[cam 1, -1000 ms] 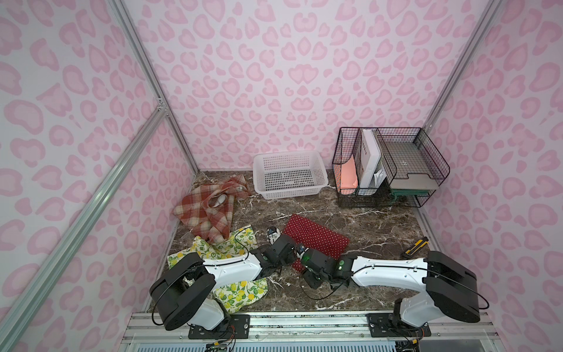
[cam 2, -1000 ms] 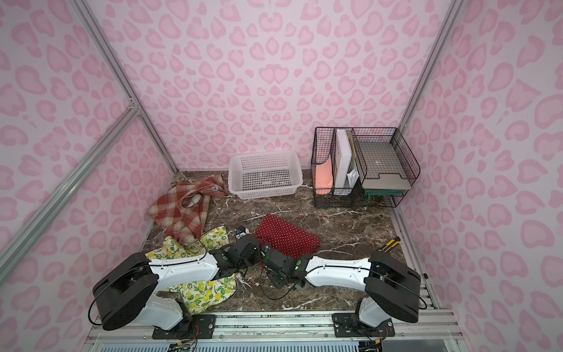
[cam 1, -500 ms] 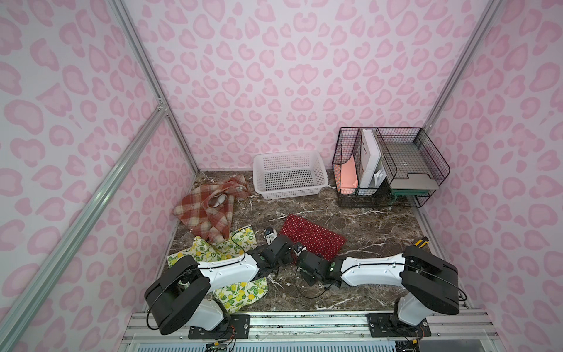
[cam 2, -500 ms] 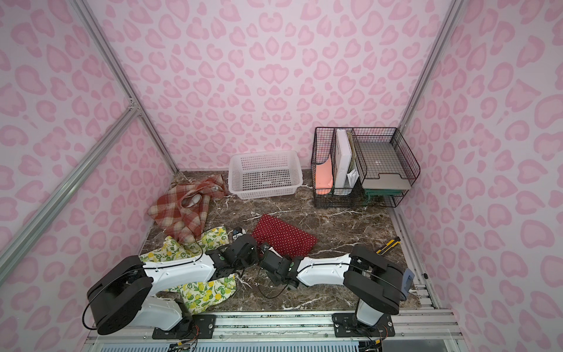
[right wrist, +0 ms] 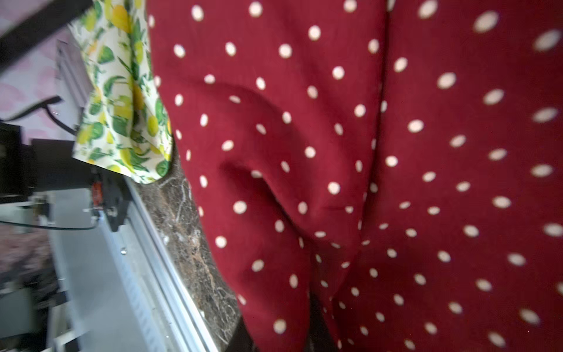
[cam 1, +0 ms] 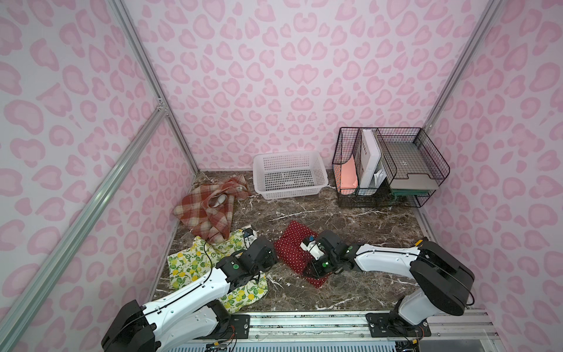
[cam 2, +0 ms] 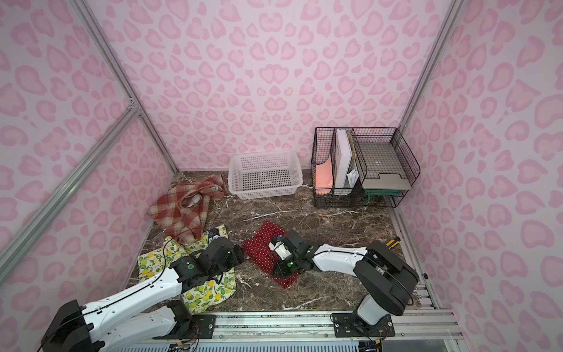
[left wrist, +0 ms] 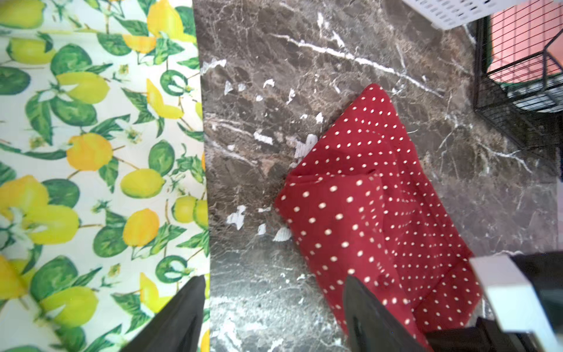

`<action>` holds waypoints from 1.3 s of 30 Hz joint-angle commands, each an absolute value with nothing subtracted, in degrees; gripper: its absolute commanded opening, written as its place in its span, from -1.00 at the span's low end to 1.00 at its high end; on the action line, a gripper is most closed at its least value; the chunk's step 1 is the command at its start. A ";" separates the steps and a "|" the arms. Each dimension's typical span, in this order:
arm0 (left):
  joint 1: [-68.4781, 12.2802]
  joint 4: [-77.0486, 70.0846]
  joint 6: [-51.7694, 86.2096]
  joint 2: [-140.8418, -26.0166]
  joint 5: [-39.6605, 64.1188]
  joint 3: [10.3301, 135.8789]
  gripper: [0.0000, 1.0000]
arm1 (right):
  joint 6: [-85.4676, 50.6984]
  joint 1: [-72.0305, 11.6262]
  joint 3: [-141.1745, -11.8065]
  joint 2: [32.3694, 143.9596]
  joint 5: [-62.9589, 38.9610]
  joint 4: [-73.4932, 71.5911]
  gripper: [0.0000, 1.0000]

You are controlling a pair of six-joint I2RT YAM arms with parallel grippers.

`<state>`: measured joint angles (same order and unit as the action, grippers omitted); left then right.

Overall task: Roll up the skirts
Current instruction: Roll the skirt at the center of the board.

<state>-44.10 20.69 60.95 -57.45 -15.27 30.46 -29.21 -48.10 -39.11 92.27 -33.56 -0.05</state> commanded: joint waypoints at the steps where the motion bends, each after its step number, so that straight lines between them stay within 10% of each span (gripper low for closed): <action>1: -44.06 19.95 60.18 -57.67 -13.73 30.06 0.48 | -35.18 -43.52 -35.78 95.59 -52.76 -14.64 -0.98; 8: -45.61 12.79 58.45 -63.16 -12.49 33.32 0.51 | -45.66 -37.87 -31.39 101.78 -62.61 -32.60 -0.97; 30: -45.34 -13.86 62.04 -89.56 -8.76 35.88 0.56 | -37.35 -34.97 -30.41 103.29 -57.92 -24.43 -0.92; 39: -43.76 -12.78 61.41 -94.99 -5.14 36.69 -0.60 | -35.29 -35.22 -30.23 101.19 -54.10 -20.70 -0.67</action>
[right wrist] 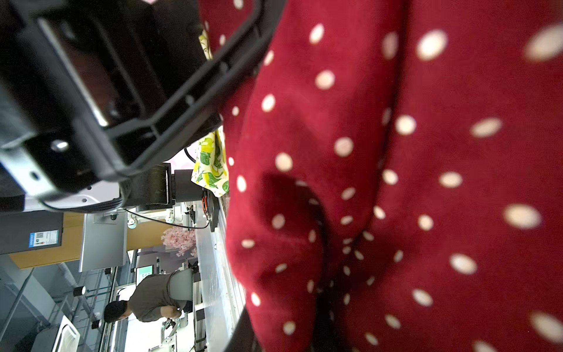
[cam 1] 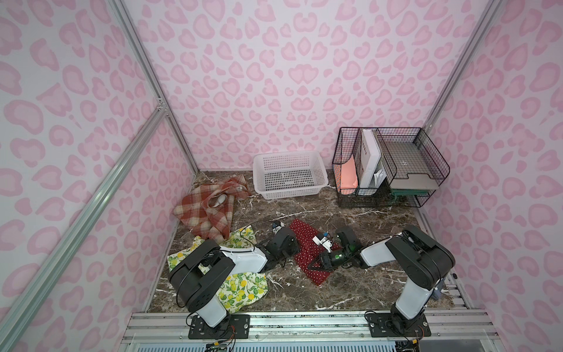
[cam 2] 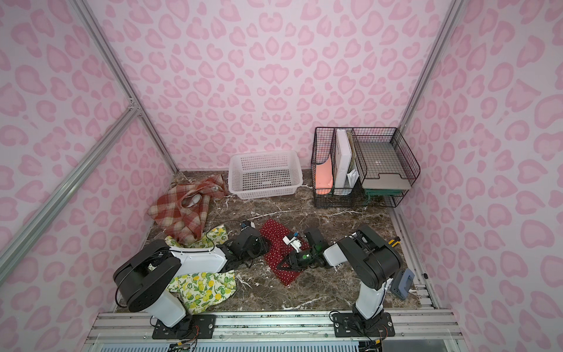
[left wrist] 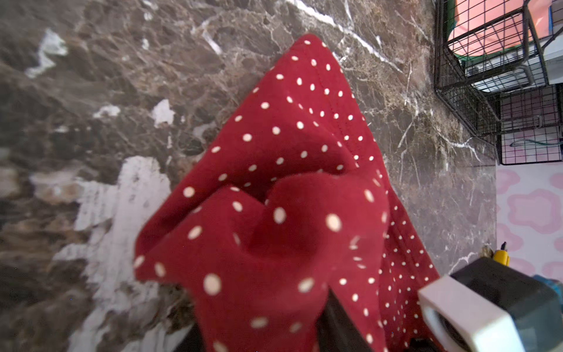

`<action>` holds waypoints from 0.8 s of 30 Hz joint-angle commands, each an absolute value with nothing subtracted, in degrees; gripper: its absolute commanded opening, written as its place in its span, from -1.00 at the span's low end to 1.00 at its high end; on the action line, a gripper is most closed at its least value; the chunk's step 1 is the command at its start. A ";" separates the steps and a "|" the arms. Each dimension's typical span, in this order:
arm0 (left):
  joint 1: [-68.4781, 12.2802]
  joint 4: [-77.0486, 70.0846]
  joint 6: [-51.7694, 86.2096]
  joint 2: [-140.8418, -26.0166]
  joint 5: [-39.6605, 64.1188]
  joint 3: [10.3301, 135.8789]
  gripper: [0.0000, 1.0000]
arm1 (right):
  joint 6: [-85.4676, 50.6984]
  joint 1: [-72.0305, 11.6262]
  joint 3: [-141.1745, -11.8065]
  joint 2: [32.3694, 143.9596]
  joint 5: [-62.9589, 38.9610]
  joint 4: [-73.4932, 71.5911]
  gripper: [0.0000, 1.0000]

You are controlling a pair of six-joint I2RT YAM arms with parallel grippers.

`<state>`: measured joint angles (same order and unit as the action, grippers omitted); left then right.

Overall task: Roll up the skirts
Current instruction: Roll the skirt at the center of the board.

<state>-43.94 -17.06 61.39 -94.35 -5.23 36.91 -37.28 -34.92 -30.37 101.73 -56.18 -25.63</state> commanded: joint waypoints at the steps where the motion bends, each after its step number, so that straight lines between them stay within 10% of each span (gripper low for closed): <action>1: -43.71 -11.90 61.24 -94.47 -5.71 36.74 -0.77 | -34.71 -35.29 -30.19 100.22 -52.86 -19.40 -0.49; 11: -43.83 0.00 59.93 -90.65 -7.82 38.26 -1.00 | -26.13 -42.27 -35.32 75.99 -19.47 13.31 0.31; 24: -43.97 5.25 60.12 -88.24 -8.37 38.33 -1.00 | -25.09 -68.37 -43.46 74.55 8.94 14.42 -0.11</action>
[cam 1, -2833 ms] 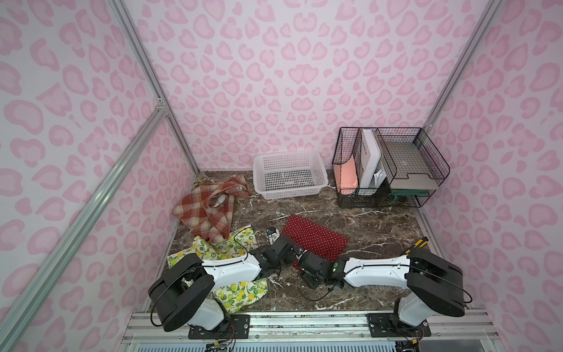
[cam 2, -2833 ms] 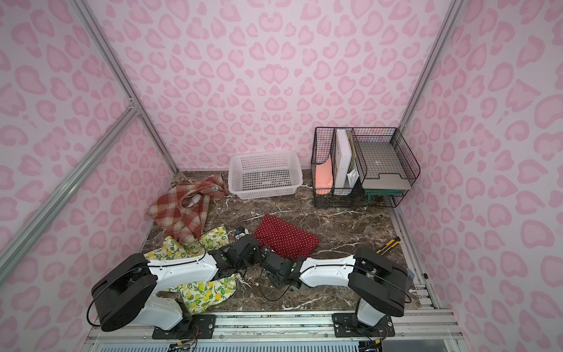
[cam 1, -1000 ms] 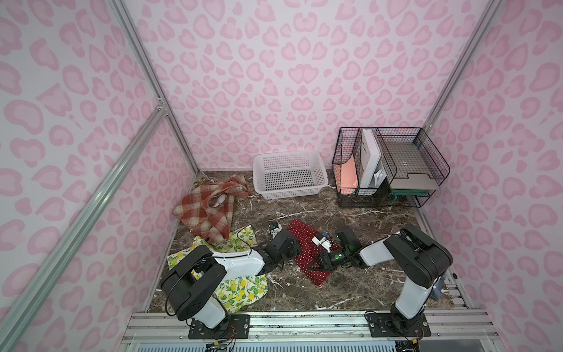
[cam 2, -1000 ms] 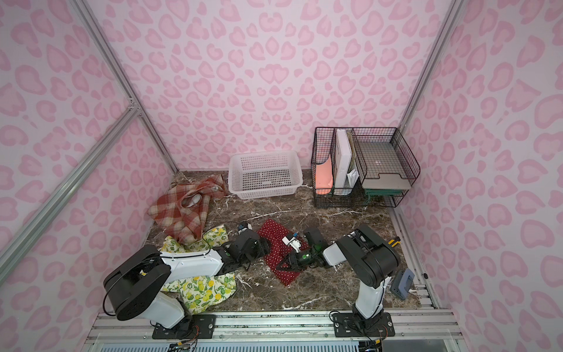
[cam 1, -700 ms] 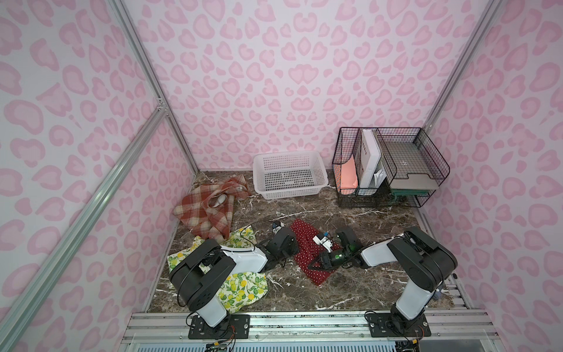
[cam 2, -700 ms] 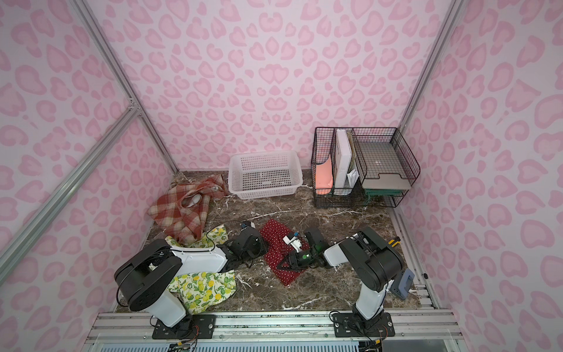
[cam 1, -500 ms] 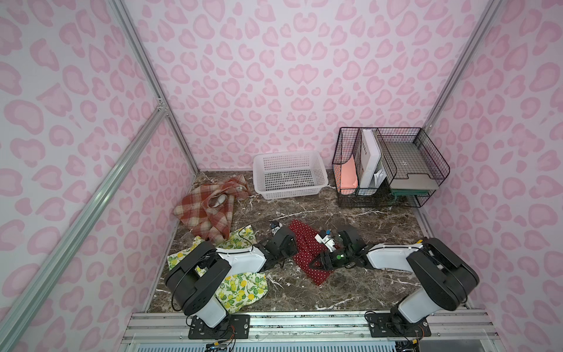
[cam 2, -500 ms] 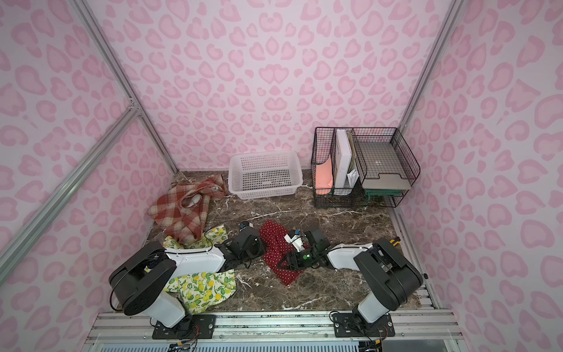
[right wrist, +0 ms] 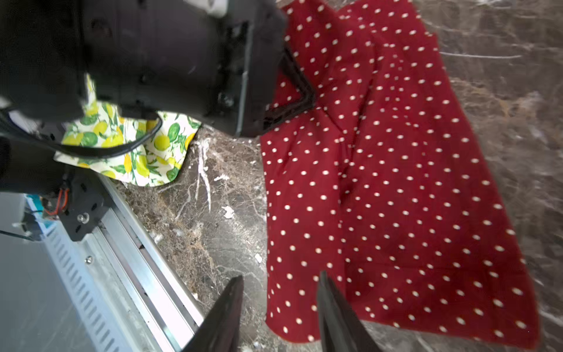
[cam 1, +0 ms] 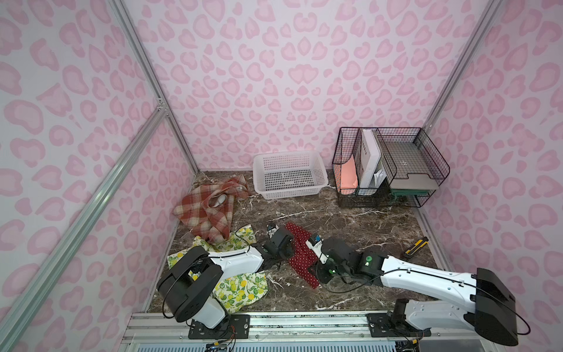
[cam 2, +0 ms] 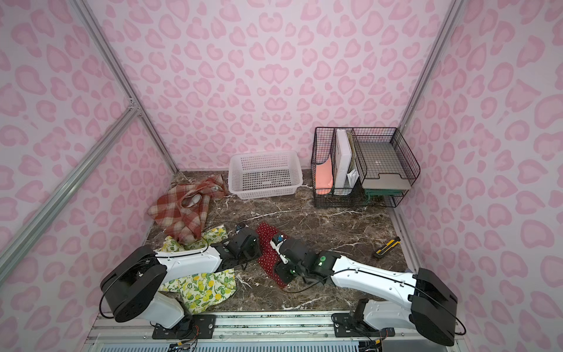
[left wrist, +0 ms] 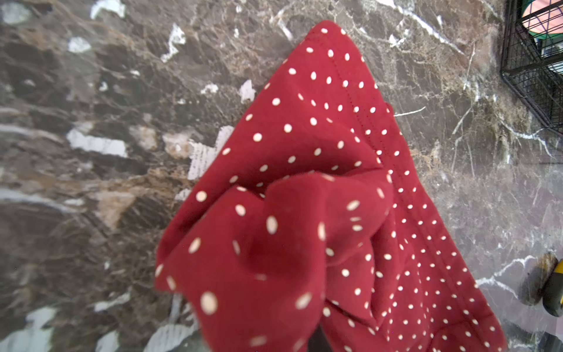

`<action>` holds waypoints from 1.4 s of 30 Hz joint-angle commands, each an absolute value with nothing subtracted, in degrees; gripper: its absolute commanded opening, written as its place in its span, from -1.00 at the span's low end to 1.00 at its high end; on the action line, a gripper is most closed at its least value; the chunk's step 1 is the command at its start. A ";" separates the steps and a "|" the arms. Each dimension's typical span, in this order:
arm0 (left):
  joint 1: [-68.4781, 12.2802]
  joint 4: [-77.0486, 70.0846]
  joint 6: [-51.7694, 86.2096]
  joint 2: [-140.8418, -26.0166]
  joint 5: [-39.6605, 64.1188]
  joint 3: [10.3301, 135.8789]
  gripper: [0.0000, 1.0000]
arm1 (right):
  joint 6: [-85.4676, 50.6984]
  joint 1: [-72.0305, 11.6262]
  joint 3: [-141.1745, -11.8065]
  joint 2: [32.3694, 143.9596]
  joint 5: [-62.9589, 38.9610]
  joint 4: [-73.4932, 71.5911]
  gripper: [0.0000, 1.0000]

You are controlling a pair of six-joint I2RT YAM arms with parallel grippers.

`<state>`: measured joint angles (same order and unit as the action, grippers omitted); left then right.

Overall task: Roll up the skirts
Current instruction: Roll the skirt at the center of the board.

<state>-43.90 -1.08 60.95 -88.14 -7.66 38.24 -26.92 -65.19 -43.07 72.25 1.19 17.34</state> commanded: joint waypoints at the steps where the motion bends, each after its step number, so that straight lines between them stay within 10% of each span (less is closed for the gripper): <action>1: -43.96 5.43 60.12 -88.10 -8.42 38.34 -1.00 | -24.60 -69.45 -43.51 75.81 9.58 13.04 -0.11; 16: -43.94 5.58 59.67 -86.82 -8.57 36.94 -1.00 | -22.71 -70.52 -42.81 94.16 15.79 10.17 0.35; 20: -43.57 5.29 59.67 -86.40 -7.97 36.55 -1.00 | -24.60 -70.68 -43.09 97.35 15.48 12.52 -0.03; 27: -41.74 8.26 58.24 -82.45 -7.49 36.98 0.04 | -25.95 -68.75 -43.49 97.57 8.92 14.35 -0.95; 42: -40.76 18.84 58.27 -61.69 -9.34 32.53 0.31 | -32.24 -45.24 -39.31 92.79 -47.64 -5.62 -0.95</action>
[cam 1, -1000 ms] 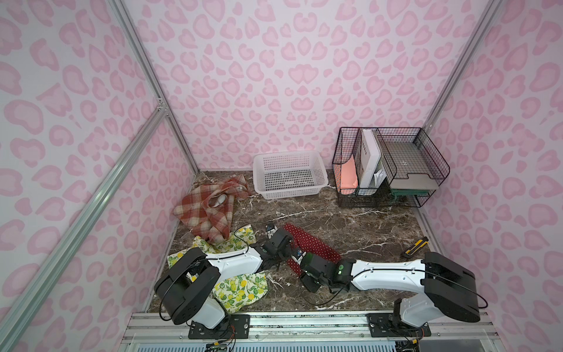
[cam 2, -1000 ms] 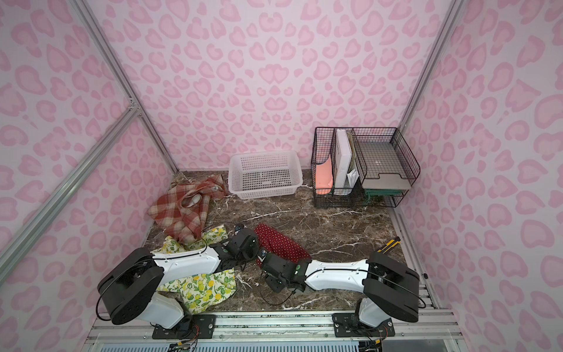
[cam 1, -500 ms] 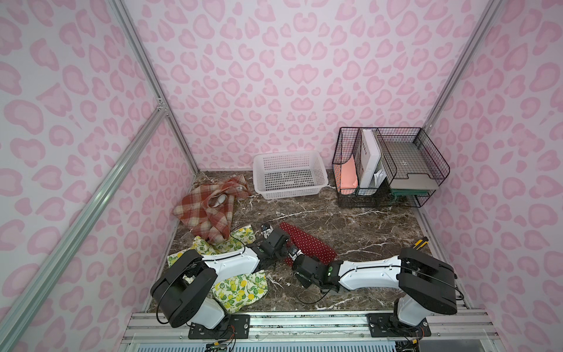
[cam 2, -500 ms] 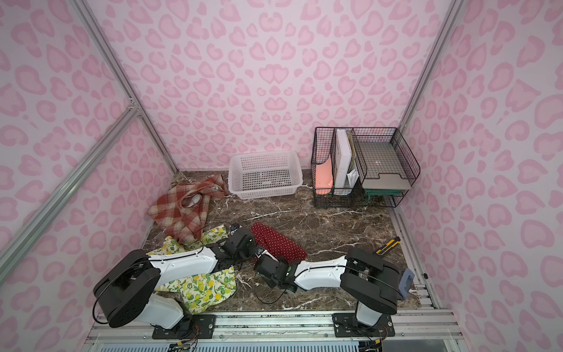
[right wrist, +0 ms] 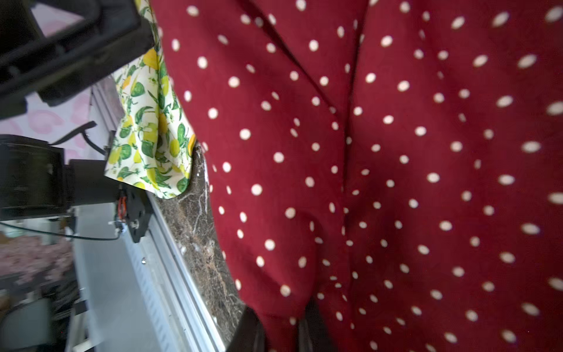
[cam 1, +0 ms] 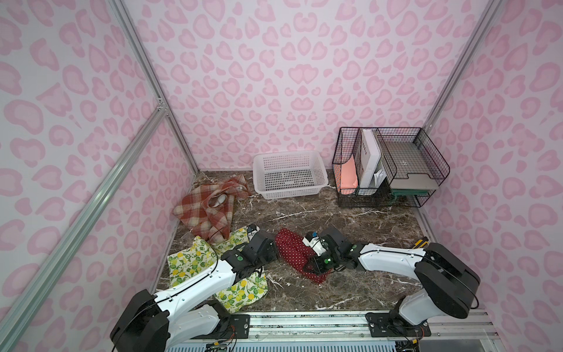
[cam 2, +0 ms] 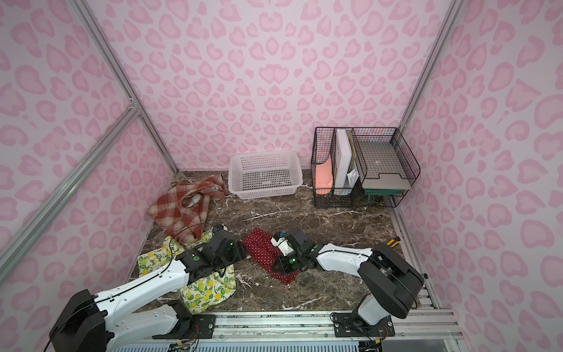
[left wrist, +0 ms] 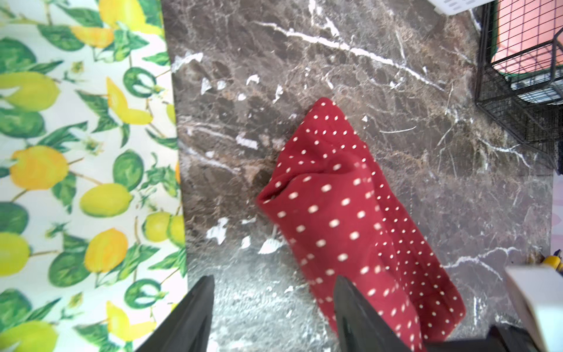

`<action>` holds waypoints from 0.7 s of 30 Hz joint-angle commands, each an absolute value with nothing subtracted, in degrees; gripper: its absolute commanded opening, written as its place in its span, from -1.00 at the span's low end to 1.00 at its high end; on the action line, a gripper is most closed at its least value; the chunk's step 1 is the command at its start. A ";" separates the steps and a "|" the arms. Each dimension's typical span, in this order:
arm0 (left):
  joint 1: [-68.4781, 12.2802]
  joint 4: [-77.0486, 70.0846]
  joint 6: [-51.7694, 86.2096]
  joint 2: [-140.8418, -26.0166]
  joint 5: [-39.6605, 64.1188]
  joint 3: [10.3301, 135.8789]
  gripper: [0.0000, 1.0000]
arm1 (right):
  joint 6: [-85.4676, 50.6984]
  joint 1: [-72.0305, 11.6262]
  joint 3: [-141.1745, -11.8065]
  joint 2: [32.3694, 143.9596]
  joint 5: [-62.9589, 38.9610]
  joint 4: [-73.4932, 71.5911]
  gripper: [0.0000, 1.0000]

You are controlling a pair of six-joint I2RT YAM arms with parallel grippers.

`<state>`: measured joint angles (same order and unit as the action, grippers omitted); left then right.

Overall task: Roll up the skirts
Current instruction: Roll the skirt at the center of the board.

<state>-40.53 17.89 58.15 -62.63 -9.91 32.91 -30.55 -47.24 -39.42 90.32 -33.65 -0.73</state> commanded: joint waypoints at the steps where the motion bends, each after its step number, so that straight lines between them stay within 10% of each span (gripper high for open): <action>1: -40.91 18.44 58.21 -61.49 -9.32 32.52 0.31 | -33.64 -43.49 -38.71 94.49 -51.47 -8.81 -0.95; 21: -43.74 -0.02 56.53 -85.37 -8.96 40.19 0.38 | -38.11 -34.15 -38.09 105.66 -60.32 -18.97 -0.91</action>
<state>-43.77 3.25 56.86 -82.67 -9.52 39.83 -39.13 -34.11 -38.33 106.39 -61.56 -20.36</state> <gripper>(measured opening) 0.692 0.163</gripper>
